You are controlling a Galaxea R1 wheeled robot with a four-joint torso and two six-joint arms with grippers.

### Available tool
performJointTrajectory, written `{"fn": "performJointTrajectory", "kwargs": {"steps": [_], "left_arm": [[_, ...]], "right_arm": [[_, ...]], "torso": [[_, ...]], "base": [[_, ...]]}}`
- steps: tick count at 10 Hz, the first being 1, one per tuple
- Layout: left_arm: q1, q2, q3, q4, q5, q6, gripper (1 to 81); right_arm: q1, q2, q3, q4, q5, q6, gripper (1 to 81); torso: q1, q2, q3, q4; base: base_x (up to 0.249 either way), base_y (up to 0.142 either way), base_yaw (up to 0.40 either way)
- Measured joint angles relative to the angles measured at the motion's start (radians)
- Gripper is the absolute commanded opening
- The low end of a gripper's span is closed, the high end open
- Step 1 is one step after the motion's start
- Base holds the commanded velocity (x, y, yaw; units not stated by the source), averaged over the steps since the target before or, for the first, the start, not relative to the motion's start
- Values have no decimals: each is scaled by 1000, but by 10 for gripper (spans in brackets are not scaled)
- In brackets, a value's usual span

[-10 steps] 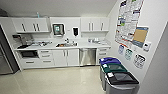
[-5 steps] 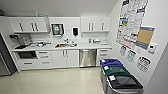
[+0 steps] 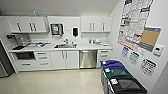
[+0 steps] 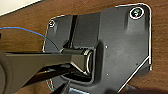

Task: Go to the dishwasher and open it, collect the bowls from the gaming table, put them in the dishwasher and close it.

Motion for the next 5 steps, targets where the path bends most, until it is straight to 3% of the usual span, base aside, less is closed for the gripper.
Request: {"fn": "performJointTrajectory", "kwargs": {"steps": [5], "left_arm": [[5, 8, -11, 0, 1, 0, 811]], "right_arm": [[-3, 6, -3, 0, -2, 0, 811]], "torso": [[-1, 0, 0, 0]], "base": [[165, 0, 0]]}}
